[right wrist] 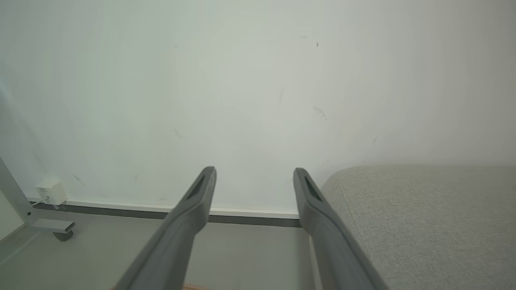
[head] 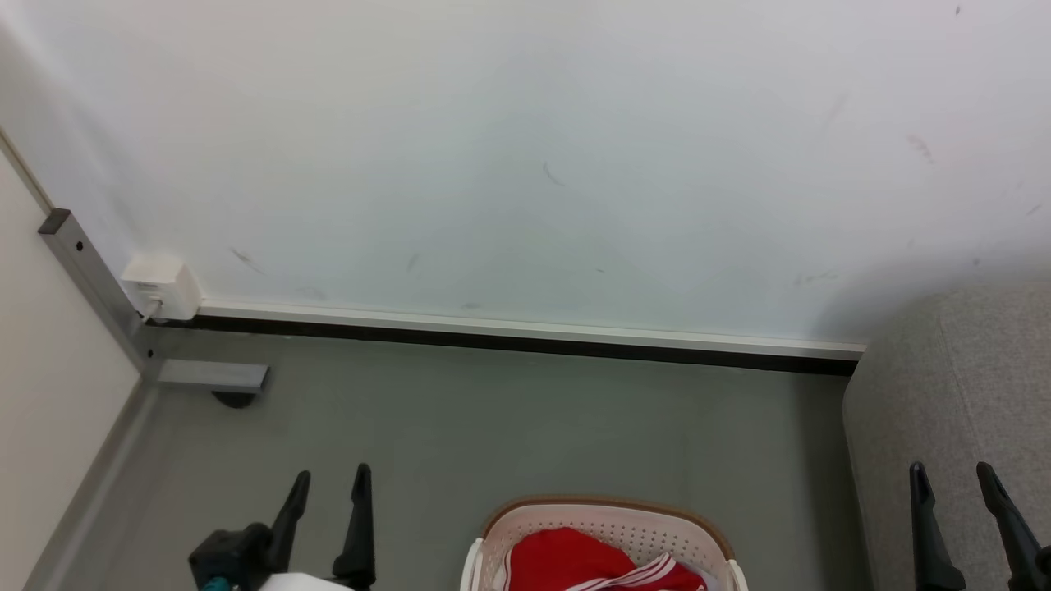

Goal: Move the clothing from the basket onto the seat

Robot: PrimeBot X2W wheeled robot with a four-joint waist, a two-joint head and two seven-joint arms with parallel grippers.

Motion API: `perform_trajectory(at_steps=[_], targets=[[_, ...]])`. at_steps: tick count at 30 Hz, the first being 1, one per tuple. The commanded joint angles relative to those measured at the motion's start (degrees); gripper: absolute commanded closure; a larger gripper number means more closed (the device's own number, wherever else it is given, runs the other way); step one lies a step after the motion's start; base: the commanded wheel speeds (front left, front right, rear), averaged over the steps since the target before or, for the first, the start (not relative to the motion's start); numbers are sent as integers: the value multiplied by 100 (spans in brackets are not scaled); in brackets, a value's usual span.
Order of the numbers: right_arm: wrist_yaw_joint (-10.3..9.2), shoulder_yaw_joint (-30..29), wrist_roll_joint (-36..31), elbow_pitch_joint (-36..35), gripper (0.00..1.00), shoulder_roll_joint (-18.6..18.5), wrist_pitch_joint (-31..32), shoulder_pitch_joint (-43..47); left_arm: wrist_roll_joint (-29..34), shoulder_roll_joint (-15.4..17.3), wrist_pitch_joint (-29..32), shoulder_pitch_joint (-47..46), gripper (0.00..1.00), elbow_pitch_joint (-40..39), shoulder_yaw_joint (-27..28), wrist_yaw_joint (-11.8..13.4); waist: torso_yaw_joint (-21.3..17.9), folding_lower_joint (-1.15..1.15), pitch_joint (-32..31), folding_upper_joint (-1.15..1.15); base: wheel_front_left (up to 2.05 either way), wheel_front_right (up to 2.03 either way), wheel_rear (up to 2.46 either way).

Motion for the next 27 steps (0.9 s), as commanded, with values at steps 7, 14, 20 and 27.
perform_trajectory(at_steps=[7,14,20,27], targets=[[-11,-71,-256,70,0,15,-128,90,441,50,-130,37,0,46,-28,-50,21,0,-18,0,0,0,0],[-12,-114,-444,131,0,40,-202,111,715,52,-216,43,0,64,-48,-83,31,0,-20,0,0,0,0],[-13,-126,-648,142,0,49,-263,136,958,54,-263,64,0,75,-77,-61,29,0,-17,0,0,0,0],[-14,-79,-881,131,0,34,-344,176,1251,56,-341,86,0,93,-107,-44,5,0,-6,0,0,0,0]])
